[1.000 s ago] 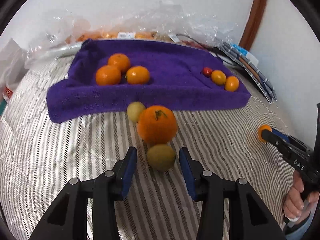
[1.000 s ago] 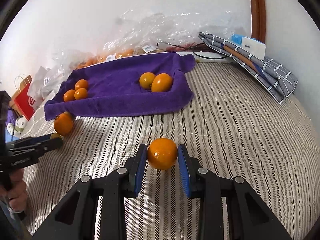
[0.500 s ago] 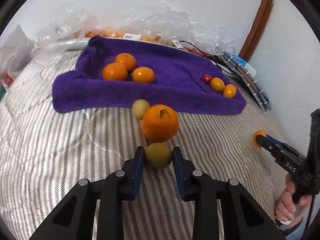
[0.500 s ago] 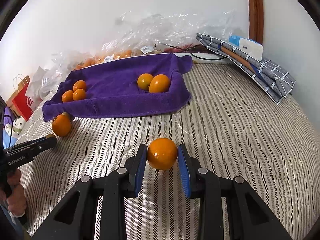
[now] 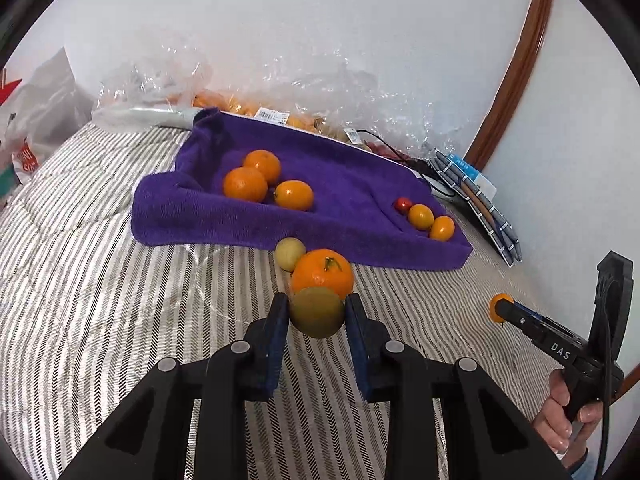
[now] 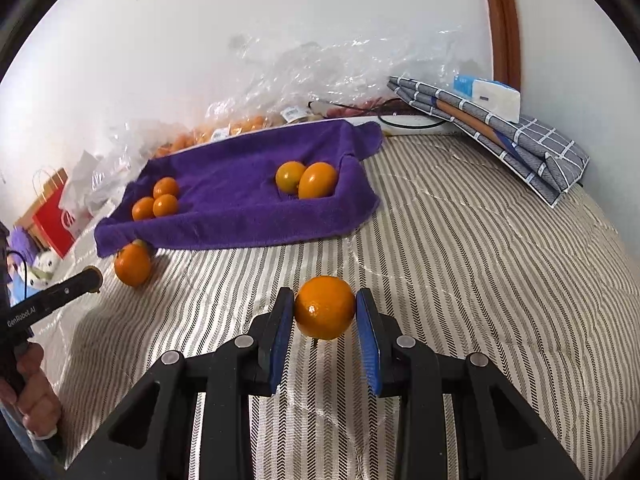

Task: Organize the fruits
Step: 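Carry the orange and the greenish-yellow fruit onto the purple towel with both tools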

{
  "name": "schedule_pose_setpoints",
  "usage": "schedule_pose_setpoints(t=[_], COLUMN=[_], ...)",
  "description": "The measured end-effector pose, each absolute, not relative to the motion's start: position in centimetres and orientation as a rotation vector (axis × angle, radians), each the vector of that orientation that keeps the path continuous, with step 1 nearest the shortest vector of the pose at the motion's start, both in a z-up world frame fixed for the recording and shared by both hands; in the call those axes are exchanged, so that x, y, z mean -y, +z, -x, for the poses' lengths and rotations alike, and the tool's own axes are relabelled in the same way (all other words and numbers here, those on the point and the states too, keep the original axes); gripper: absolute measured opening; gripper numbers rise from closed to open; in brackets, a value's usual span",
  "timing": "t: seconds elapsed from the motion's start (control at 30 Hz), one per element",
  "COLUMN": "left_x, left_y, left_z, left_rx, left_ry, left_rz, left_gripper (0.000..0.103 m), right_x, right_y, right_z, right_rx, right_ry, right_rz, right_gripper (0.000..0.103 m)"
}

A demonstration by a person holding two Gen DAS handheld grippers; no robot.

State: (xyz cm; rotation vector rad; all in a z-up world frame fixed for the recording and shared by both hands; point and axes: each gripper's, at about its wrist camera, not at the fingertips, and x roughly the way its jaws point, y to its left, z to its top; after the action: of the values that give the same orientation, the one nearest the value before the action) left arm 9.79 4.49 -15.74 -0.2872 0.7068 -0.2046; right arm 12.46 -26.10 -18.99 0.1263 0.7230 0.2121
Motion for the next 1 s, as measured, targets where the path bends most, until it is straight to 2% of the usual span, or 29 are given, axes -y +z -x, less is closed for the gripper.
schedule_pose_setpoints(t=[0.63,1.0], left_x=[-4.8,-6.8], left_y=[-15.4,-11.4], left_z=[-9.3,-8.8], left_rx=[-0.676,-0.653], left_ry=[-0.181,-0.184], left_rz=[0.296,0.314], left_gripper=[0.027,0.027], right_x=[26.5,24.1], right_y=[-18.8,-15.6], right_z=[-11.8,-11.5], right_rx=[-0.714,-0.707], right_ry=[0.225,0.265], right_rz=[-0.118,-0.096], right_gripper=[0.032,0.032])
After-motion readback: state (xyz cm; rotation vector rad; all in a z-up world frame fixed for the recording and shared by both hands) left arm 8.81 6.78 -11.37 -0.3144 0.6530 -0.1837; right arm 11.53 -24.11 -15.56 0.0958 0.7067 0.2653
